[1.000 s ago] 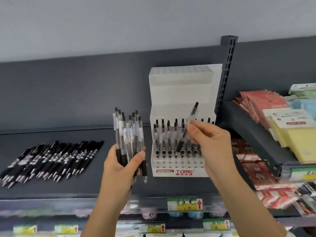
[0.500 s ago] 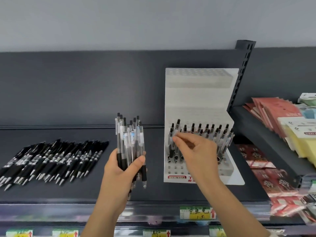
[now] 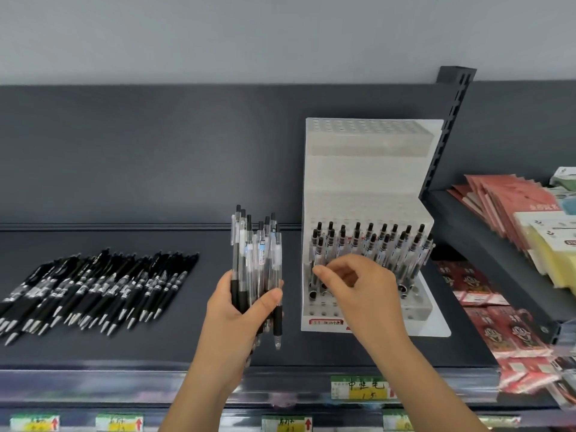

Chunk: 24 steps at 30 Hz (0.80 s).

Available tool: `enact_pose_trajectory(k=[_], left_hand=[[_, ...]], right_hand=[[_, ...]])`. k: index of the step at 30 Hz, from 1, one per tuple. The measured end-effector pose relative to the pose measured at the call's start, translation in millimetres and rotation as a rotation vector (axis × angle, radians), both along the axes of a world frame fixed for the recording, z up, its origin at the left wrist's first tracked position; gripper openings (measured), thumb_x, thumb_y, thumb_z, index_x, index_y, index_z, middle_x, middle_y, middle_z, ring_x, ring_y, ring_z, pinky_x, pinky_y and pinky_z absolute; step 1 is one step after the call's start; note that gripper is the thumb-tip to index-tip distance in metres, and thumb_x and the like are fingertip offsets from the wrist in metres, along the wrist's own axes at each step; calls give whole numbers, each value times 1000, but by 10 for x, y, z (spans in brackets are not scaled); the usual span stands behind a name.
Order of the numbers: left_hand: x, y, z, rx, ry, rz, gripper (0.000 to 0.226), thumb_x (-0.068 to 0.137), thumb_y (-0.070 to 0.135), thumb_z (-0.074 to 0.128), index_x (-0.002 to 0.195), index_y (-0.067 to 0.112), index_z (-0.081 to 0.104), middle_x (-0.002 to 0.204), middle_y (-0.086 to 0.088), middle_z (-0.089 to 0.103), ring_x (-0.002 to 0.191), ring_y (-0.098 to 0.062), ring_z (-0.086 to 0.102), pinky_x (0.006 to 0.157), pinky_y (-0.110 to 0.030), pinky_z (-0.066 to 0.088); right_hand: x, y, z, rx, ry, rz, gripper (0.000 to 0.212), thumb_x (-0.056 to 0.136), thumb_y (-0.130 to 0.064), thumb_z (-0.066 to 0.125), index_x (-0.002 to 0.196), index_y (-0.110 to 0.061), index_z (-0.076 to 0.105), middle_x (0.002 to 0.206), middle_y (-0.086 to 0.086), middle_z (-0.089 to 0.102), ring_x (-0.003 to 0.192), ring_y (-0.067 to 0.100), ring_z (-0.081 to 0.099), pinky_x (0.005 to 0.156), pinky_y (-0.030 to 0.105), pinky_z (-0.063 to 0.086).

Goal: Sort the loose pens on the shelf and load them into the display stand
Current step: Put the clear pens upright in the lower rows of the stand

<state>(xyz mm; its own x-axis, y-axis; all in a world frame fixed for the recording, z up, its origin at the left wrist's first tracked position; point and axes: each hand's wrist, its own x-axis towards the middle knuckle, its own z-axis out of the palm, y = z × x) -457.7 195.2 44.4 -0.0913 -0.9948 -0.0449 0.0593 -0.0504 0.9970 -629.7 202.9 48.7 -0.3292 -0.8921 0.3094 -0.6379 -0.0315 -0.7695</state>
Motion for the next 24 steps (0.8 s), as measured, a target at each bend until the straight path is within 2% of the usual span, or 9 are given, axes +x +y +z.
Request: enact_pose_trajectory(k=[3, 6, 8, 10, 13, 15, 19, 21, 24], left_hand=[[-31, 33, 18, -22, -26, -20, 32, 79, 17, 73, 106, 30, 60, 96, 8, 73, 89, -11, 69, 80, -34, 53], [-47, 66, 18, -34, -73, -43, 34, 77, 20, 74, 106, 32, 59, 96, 11, 72, 88, -6, 68, 77, -28, 52], [-51, 85, 11, -41, -114, -75, 39, 75, 21, 76, 110, 31, 59, 99, 10, 72, 91, -7, 68, 80, -30, 53], [-59, 111, 18, -52, -130, -126, 39, 75, 14, 76, 107, 30, 60, 95, 8, 73, 88, -9, 68, 76, -27, 54], [-82, 141, 24, -57, -135, -168, 37, 76, 12, 75, 105, 28, 61, 93, 7, 73, 86, -8, 69, 69, -20, 53], [-75, 142, 20, -48, -111, -133, 33, 78, 15, 73, 106, 25, 60, 91, 6, 73, 81, -8, 69, 69, -21, 53], [9, 122, -6, 7, -9, -18, 23, 78, 21, 71, 99, 19, 61, 85, -2, 73, 67, -15, 65, 67, -35, 51], [42, 116, -18, 14, 15, 9, 33, 70, 29, 73, 99, 15, 63, 82, -5, 71, 67, -16, 63, 68, -40, 50], [44, 116, -29, 20, 26, 23, 40, 65, 33, 73, 100, 14, 63, 81, -4, 71, 68, -15, 64, 72, -43, 51]], right_hand=[[42, 79, 51, -44, -114, 87, 13, 81, -38, 67, 80, -25, 69, 74, -12, 64, 73, 0, 58, 64, 14, 47], [113, 111, 71, 10, -255, 209, 15, 79, -36, 69, 87, -24, 71, 79, -10, 67, 73, 0, 59, 64, 12, 46], [151, 115, 69, 27, -323, 254, 22, 75, -41, 71, 89, -24, 71, 78, -9, 67, 72, -2, 59, 65, 14, 47], [174, 118, 50, 19, -357, 249, 30, 67, -49, 71, 84, -24, 69, 74, -9, 66, 68, -1, 57, 64, 16, 48], [175, 141, 33, 7, -410, 248, 16, 74, -36, 73, 76, -22, 67, 68, -7, 65, 64, 7, 58, 61, 23, 52], [153, 167, 64, -11, -480, 278, 2, 82, -23, 68, 80, -23, 68, 70, -5, 67, 64, 10, 62, 61, 24, 54], [-21, 202, 209, -145, -584, 131, 12, 84, -12, 63, 89, -22, 67, 77, -2, 71, 69, 6, 67, 63, 14, 53], [-121, 188, 245, -250, -546, -2, 13, 83, -14, 66, 96, -16, 66, 81, -2, 71, 72, 10, 68, 65, 17, 54], [-173, 146, 237, -317, -435, -99, 11, 82, -19, 69, 92, -19, 65, 82, -5, 70, 77, 10, 68, 73, 22, 55]])
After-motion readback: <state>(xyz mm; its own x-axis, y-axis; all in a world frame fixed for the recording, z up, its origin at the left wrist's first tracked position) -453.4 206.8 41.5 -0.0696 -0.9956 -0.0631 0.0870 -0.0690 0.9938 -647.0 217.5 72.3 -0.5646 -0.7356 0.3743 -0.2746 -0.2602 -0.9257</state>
